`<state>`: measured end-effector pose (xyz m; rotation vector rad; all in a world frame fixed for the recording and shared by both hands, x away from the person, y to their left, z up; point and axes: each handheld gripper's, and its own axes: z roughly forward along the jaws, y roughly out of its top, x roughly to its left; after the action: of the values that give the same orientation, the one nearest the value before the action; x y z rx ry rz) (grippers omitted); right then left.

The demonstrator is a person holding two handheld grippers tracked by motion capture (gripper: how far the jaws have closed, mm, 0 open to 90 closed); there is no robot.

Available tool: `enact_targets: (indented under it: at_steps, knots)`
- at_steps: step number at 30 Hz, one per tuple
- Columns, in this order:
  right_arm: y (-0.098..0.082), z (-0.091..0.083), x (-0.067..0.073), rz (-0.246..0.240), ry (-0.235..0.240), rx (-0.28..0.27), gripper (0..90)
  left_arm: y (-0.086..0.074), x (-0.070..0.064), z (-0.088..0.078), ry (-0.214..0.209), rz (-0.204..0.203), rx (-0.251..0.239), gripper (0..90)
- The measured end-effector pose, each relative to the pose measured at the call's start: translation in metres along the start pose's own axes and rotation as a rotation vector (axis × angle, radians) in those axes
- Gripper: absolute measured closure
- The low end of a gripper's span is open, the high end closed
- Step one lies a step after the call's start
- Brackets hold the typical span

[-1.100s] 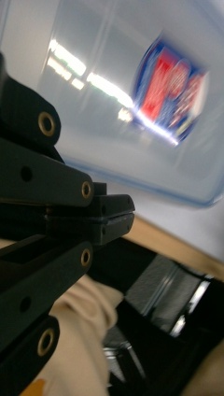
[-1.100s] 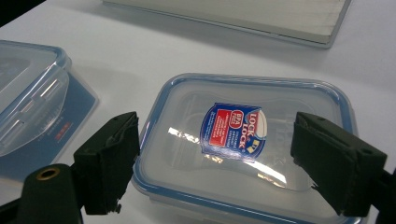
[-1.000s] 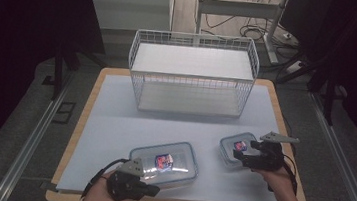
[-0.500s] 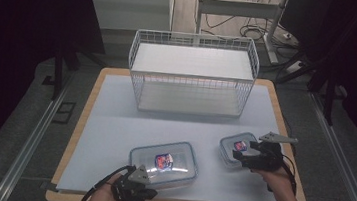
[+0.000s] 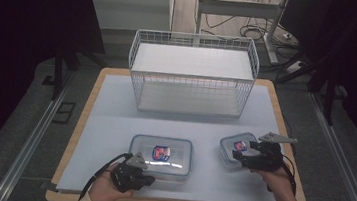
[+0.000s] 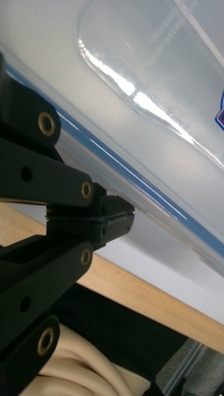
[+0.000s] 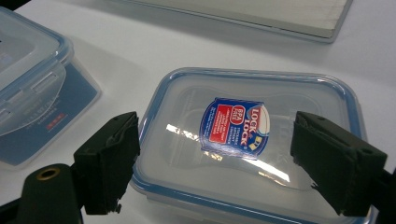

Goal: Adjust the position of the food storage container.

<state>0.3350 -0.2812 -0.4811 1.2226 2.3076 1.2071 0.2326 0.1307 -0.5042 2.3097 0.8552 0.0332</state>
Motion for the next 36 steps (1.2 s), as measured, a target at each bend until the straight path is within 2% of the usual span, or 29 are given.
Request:
enact_targets:
  at_steps: [5,11,21,24,32,36]
  knots:
    - [0.0,0.0,0.0,-0.001,-0.001,0.0,15.8,-0.001,0.007,-0.003,0.007,-0.02,-0.012,90.0]
    - [0.0,0.0,0.0,0.0,-0.001,0.001,15.8,0.003,0.0,-0.001,-0.008,0.0,-0.042,90.0]
    - [0.0,0.0,0.001,-0.004,-0.001,0.0,15.8,0.017,0.0,0.012,-0.018,0.021,-0.037,90.0]
    - [0.0,0.0,0.001,-0.001,0.0,0.001,15.8,0.026,0.006,0.016,-0.039,0.005,-0.061,90.0]
    - [0.0,0.0,0.0,0.002,-0.002,0.002,15.8,0.043,0.02,0.024,-0.019,0.007,-0.061,90.0]
    - [0.0,0.0,0.0,-0.001,-0.002,0.002,15.8,0.046,0.028,0.026,-0.022,-0.02,-0.069,90.0]
